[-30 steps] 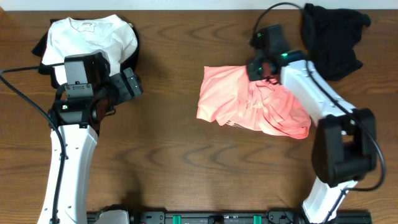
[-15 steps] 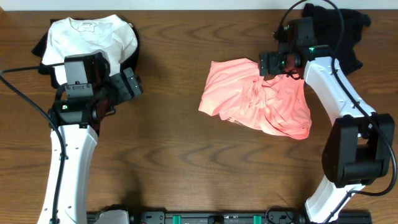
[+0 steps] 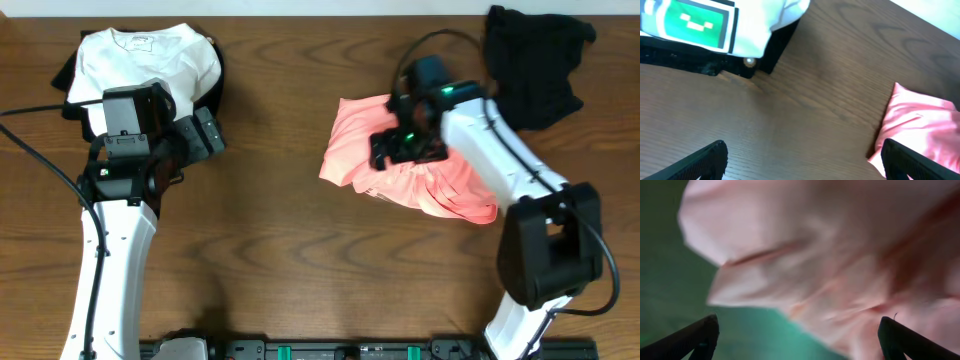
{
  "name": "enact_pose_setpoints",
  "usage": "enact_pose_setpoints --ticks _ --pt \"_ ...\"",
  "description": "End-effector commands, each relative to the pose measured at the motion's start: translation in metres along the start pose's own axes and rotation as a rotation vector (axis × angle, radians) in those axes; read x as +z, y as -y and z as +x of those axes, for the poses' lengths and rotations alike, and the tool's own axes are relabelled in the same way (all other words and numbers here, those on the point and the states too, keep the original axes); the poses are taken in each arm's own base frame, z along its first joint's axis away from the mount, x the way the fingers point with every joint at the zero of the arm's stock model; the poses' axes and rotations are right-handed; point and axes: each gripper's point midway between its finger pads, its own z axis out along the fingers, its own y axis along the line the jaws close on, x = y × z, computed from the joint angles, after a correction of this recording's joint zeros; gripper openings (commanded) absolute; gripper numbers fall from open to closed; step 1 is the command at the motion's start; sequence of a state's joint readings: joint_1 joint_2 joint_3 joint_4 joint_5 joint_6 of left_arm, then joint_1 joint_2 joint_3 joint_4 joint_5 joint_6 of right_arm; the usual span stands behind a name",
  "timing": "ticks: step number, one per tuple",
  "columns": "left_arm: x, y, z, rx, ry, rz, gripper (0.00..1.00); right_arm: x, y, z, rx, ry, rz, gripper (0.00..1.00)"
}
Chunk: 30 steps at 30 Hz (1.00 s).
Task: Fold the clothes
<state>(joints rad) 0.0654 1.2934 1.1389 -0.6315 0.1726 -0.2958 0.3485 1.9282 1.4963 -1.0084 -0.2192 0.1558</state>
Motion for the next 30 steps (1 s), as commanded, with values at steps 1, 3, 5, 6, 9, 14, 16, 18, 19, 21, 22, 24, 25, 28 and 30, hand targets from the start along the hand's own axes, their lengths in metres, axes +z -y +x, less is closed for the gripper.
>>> enact_pose_setpoints --ticks 1,3,5,6,9,14,16,18,19,21,22,24,25,28,30 --pt "0.001 -0.008 -0.001 -0.009 0.008 -0.038 0.98 -0.009 -0.016 0.001 0.113 0.027 0.026 0.99" --pt "0.001 -0.008 -0.001 -0.009 0.009 -0.038 0.98 -0.003 -0.025 0.007 0.165 0.014 0.034 0.99" --pt "0.001 -0.008 -0.001 -0.009 0.009 -0.038 0.98 0.003 -0.027 0.014 0.225 0.008 0.073 0.99" --pt "0.001 -0.008 -0.001 -0.009 0.009 -0.038 0.98 0.007 -0.025 0.019 0.272 0.009 0.114 0.99" --pt "0.001 -0.008 -0.001 -0.009 0.008 -0.038 0.98 0.019 -0.026 0.024 0.321 0.027 0.148 0.99" --pt "0.001 -0.008 -0.001 -0.009 0.007 -0.038 0.98 0.043 -0.040 0.022 0.359 0.085 0.103 0.99" --pt "0.001 -0.009 0.000 -0.010 0.003 -0.040 0.98 0.051 -0.044 0.020 0.374 0.110 0.085 0.99" --pt "0.001 -0.009 0.002 -0.010 -0.003 -0.042 0.98 0.056 -0.046 0.017 0.370 0.134 0.069 0.96" --pt "0.001 -0.010 0.003 -0.011 -0.007 -0.044 0.98 0.058 -0.046 0.016 0.367 0.144 0.063 0.95" --pt "0.001 -0.010 0.004 -0.011 -0.010 -0.045 0.98 0.060 -0.046 0.014 0.365 0.158 0.054 0.92" --pt "0.001 -0.010 0.004 -0.011 -0.010 -0.045 0.98 0.061 -0.046 0.012 0.365 0.167 0.051 0.89" --pt "0.001 -0.010 0.004 -0.011 -0.010 -0.045 0.98 0.060 -0.044 0.010 0.367 0.177 0.059 0.85" --pt "0.001 -0.010 0.004 -0.011 -0.009 -0.045 0.98 0.060 -0.042 0.009 0.368 0.183 0.066 0.82" --pt "0.001 -0.010 0.004 -0.011 -0.009 -0.045 0.98 0.059 -0.039 0.007 0.368 0.195 0.081 0.70" --pt "0.001 -0.010 0.003 -0.011 -0.009 -0.045 0.98 0.059 -0.039 0.007 0.362 0.196 0.082 0.64"
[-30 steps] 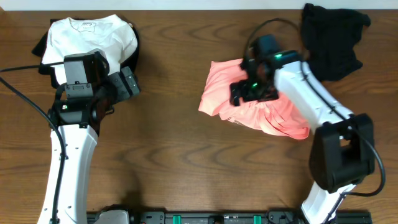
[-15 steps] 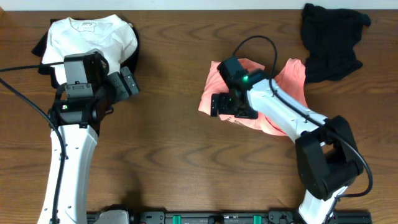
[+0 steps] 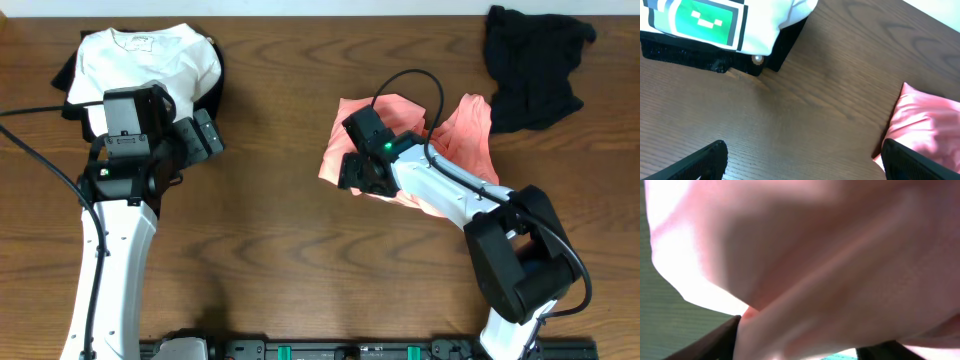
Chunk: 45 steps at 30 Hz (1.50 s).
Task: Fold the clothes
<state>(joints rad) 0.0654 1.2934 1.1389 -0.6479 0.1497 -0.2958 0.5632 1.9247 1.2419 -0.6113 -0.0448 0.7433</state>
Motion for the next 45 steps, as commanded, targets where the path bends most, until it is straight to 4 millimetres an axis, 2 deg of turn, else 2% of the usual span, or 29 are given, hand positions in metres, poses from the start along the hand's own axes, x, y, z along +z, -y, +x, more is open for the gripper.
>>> enact_pose_setpoints --ticks 1,6,10,15,16,23,26,27,29,31,33,36,38,40,45 --pt "0.001 -0.005 0.001 -0.009 -0.002 -0.017 0.98 -0.007 0.002 -0.005 -0.002 0.036 0.010 0.60" --pt "0.001 -0.005 0.001 -0.009 -0.002 -0.017 0.98 -0.007 0.005 -0.006 -0.030 0.037 0.018 0.47" --pt "0.001 -0.005 0.001 -0.009 -0.002 -0.017 0.98 -0.008 0.009 -0.006 -0.042 0.030 0.027 0.30" --pt "0.001 -0.005 0.001 -0.009 -0.001 -0.017 0.98 -0.011 0.021 -0.006 -0.036 0.011 0.051 0.02" --pt "0.001 -0.004 0.000 -0.009 0.001 -0.017 0.98 -0.013 0.023 -0.007 -0.033 0.009 0.054 0.01" --pt "0.004 -0.005 0.001 -0.009 -0.004 -0.018 0.98 -0.044 0.031 -0.017 -0.113 0.021 0.007 0.03" --pt "0.009 -0.006 0.002 -0.011 -0.017 -0.023 0.98 -0.065 0.030 -0.023 -0.179 0.047 -0.043 0.14" --pt "0.010 -0.006 0.003 -0.012 -0.022 -0.025 0.98 -0.071 0.032 -0.025 -0.193 0.056 -0.047 0.21" --pt "0.014 -0.007 0.005 -0.013 -0.033 -0.029 0.98 -0.083 0.037 -0.028 -0.242 0.074 -0.045 0.35" --pt "0.017 -0.008 0.006 -0.014 -0.043 -0.032 0.98 -0.088 0.051 -0.030 -0.257 0.079 0.000 0.40" --pt "0.017 -0.008 0.007 -0.014 -0.045 -0.033 0.98 -0.089 0.071 -0.029 -0.237 0.066 0.080 0.40" --pt "0.017 -0.008 0.007 -0.014 -0.044 -0.033 0.98 -0.085 0.089 -0.026 -0.213 0.030 0.137 0.38" --pt "0.017 -0.008 0.007 -0.014 -0.044 -0.033 0.98 -0.082 0.086 -0.021 -0.205 0.005 0.101 0.35" --pt "0.017 -0.008 0.006 -0.014 -0.044 -0.033 0.98 -0.080 0.073 -0.017 -0.198 -0.018 0.027 0.34" --pt "0.017 -0.008 0.007 -0.014 -0.045 -0.033 0.98 -0.067 0.060 -0.013 -0.028 0.002 -0.012 0.30"
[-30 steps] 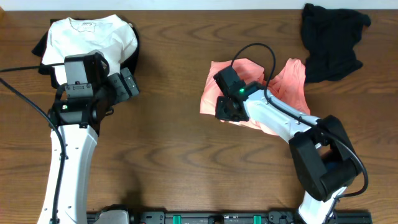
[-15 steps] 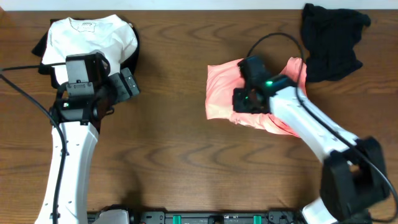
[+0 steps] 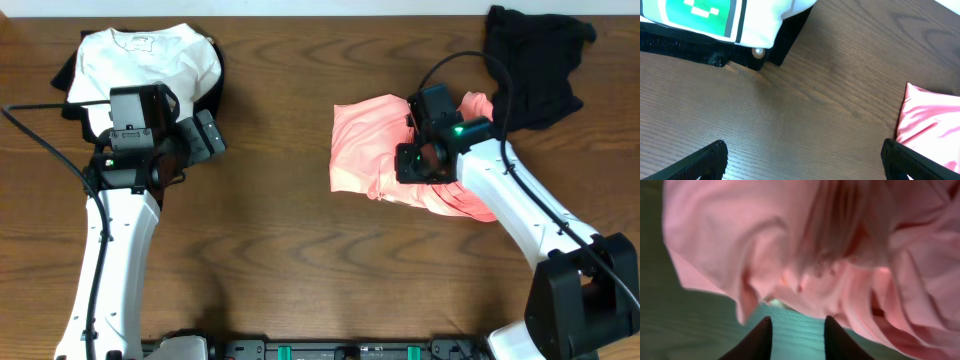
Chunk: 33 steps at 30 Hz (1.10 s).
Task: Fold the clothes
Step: 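Tuck and flatten the right side of the pink shirt with the right gripper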
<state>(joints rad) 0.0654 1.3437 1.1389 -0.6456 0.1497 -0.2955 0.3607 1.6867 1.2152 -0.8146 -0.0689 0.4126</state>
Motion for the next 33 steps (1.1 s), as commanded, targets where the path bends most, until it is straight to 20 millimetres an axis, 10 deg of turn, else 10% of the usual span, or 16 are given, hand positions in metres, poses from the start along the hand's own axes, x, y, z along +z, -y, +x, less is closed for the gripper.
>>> enact_pose_setpoints --ticks 1,9,33 --pt "0.002 -0.004 0.000 -0.010 0.000 -0.016 0.98 0.016 -0.013 0.012 0.138 -0.023 -0.046 0.29" --pt "0.002 -0.005 0.001 -0.010 -0.004 -0.017 0.98 0.048 -0.034 0.018 0.244 0.055 -0.153 0.26" --pt "0.002 -0.005 0.002 -0.011 -0.006 -0.018 0.98 0.061 -0.018 0.013 0.183 0.105 -0.071 0.28"
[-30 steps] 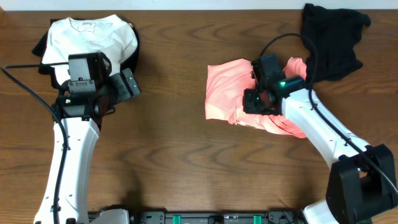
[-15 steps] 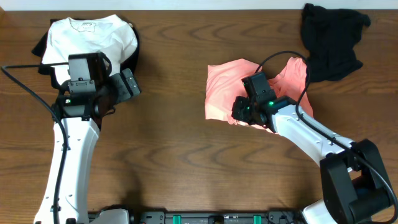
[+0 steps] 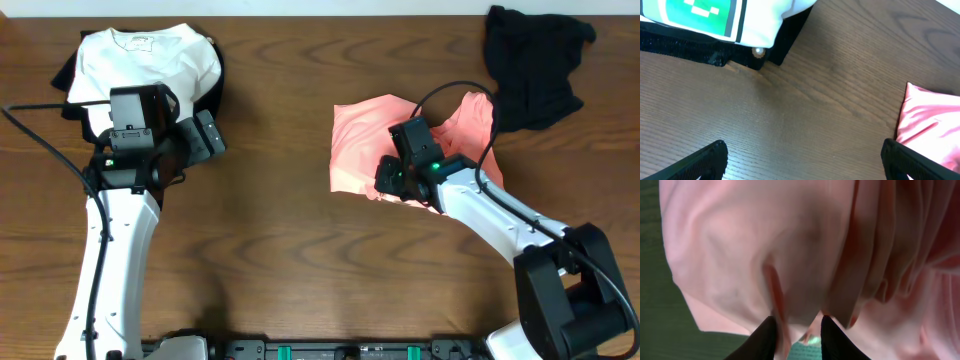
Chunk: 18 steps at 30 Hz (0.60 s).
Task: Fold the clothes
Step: 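Tuck and flatten the right side of the pink shirt with the right gripper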
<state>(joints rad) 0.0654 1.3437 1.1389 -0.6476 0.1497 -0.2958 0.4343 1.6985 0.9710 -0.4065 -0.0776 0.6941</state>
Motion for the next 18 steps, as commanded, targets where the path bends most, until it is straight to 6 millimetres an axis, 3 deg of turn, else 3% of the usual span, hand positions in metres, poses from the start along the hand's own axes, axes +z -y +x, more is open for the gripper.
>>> enact_pose_setpoints --ticks 1,10,18 --pt "0.002 -0.005 0.002 -0.010 -0.005 -0.018 0.98 0.012 0.007 0.001 -0.020 0.002 0.034 0.28" --pt "0.002 -0.004 0.001 -0.010 -0.001 -0.017 0.98 0.019 0.000 -0.005 -0.023 0.026 0.004 0.26" --pt "0.002 -0.004 0.001 -0.010 -0.001 -0.016 0.98 0.018 -0.003 -0.009 -0.023 0.039 -0.009 0.03"
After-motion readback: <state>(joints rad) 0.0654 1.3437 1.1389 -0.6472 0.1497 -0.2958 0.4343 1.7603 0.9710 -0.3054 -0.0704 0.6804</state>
